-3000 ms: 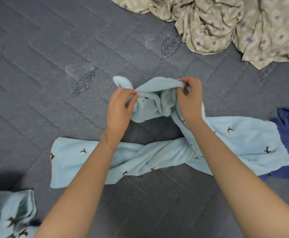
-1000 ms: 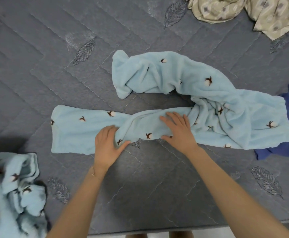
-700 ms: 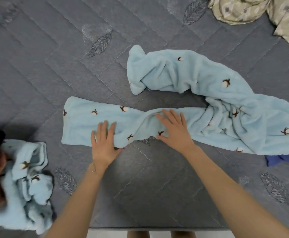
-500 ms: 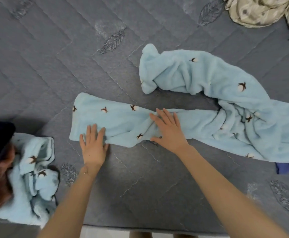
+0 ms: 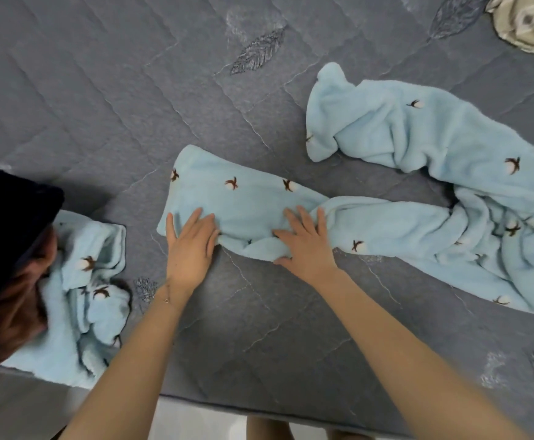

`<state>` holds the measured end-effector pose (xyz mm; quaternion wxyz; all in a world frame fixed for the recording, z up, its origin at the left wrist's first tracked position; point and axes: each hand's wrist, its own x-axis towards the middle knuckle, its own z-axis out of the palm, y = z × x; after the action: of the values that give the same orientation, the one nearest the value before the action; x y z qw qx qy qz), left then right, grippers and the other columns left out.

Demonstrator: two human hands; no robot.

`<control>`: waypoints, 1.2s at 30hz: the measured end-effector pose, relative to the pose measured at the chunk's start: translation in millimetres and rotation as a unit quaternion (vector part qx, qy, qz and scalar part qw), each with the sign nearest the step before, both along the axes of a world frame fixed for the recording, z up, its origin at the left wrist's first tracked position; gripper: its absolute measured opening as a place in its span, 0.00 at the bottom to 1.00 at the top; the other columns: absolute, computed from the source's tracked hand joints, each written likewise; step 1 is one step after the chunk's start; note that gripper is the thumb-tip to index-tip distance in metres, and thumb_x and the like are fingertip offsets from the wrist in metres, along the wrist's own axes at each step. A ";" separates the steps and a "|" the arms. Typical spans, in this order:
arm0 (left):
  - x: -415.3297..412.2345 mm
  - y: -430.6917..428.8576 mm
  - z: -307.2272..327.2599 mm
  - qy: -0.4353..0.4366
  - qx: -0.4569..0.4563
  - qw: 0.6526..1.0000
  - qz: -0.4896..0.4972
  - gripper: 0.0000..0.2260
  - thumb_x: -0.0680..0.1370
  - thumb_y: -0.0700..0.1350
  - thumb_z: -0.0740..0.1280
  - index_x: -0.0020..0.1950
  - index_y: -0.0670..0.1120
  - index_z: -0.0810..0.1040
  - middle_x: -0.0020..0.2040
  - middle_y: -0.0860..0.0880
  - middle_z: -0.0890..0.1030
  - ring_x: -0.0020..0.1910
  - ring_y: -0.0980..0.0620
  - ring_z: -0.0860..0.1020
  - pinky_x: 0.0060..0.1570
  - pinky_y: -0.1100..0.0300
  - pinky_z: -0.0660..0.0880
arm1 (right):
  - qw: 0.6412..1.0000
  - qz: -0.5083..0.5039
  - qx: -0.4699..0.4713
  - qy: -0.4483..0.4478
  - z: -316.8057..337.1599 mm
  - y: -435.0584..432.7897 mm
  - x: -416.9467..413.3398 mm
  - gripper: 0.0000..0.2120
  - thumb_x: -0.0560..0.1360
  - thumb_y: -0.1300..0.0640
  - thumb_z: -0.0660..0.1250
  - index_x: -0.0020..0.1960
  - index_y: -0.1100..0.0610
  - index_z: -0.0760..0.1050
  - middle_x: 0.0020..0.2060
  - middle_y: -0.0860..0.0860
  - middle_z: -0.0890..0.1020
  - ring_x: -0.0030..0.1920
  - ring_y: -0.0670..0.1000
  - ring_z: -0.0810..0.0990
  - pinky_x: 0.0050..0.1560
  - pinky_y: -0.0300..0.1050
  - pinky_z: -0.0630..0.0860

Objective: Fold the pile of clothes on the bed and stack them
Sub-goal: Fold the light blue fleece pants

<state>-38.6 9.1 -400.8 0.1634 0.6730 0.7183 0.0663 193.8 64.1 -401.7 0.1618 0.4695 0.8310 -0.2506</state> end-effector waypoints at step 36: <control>64.6 42.5 -1.4 -0.022 -0.011 0.978 -0.209 0.32 0.73 0.52 0.74 0.74 0.47 0.68 0.75 0.39 0.64 0.74 0.38 0.62 0.70 0.34 0.56 | 0.961 -0.228 0.106 0.115 17.3 18.9 45.1 0.37 0.73 0.42 0.70 0.77 0.50 0.61 0.78 0.55 0.56 0.78 0.60 0.48 0.75 0.60 0.39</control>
<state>26.0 51.5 -402.1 0.1970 0.8049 0.5585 0.0372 238.9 83.0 -384.4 -0.0468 0.6292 0.7365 -0.2438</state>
